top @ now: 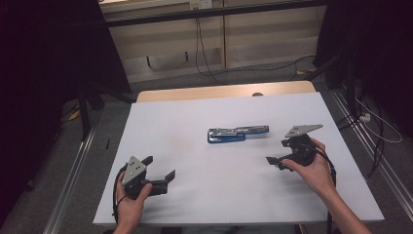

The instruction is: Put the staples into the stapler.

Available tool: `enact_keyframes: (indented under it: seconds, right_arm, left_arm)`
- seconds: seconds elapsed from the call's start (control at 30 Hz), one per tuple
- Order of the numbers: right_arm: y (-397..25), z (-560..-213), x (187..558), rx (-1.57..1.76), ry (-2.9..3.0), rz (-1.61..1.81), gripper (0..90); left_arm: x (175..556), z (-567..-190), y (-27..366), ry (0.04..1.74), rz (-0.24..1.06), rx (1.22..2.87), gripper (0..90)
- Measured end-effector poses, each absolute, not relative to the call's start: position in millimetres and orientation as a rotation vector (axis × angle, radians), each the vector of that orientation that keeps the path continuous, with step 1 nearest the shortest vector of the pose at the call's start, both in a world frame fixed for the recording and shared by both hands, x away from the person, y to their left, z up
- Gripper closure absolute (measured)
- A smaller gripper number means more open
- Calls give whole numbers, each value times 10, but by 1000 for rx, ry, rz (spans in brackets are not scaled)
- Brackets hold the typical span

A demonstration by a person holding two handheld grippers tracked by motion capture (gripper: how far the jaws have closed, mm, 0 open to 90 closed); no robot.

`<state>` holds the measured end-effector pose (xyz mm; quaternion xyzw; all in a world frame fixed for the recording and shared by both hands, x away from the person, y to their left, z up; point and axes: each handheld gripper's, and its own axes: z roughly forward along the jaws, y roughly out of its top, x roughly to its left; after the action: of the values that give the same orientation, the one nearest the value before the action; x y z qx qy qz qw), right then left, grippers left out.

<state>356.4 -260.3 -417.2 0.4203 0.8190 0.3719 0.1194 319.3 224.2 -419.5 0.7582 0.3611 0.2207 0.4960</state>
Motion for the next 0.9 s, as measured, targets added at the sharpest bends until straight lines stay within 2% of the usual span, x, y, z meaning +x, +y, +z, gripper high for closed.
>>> enact_keyframes:
  seconds: [0.07, 0.17, 0.2, 0.23, 0.33, 0.37, 0.4, 0.43, 0.63, 0.73, 0.9]
  right_arm:
    - [-2634, -4192, 3562, 1241, 2404, 1073, 124]
    - [-2713, -4208, 3562, 1242, 2434, 1053, 211]
    - [-2713, -4208, 3562, 1242, 2434, 1053, 211]
    - [-2746, -4212, 3567, 1238, 2455, 1022, 265]
    - [-2773, -4219, 3575, 1234, 2475, 990, 309]
    - [-2791, -4226, 3577, 1224, 2504, 984, 375]
    - [-2791, -4226, 3577, 1224, 2504, 984, 375]
    - [-2792, -4234, 3581, 1225, 2541, 964, 412]
    - [-2741, -4245, 3587, 1193, 2594, 903, 516]
    - [-2731, -4258, 3588, 1183, 2617, 874, 525]
    - [-2710, -4277, 3597, 1148, 2666, 825, 596]
  left_arm:
    - [3187, -4192, 2246, 871, 533, 1837, 40]
    - [3195, -4196, 2238, 874, 527, 1834, 40]
    - [3195, -4196, 2238, 874, 527, 1834, 40]
    - [3198, -4198, 2237, 874, 528, 1839, 40]
    - [3200, -4203, 2232, 871, 525, 1850, 40]
    - [3199, -4203, 2233, 867, 522, 1850, 40]
    - [3199, -4203, 2233, 867, 522, 1850, 40]
    - [3199, -4201, 2233, 867, 523, 1848, 40]
    - [3205, -4206, 2229, 871, 520, 1850, 40]
    - [3202, -4204, 2228, 868, 518, 1853, 40]
    - [3209, -4209, 2227, 868, 518, 1856, 40]
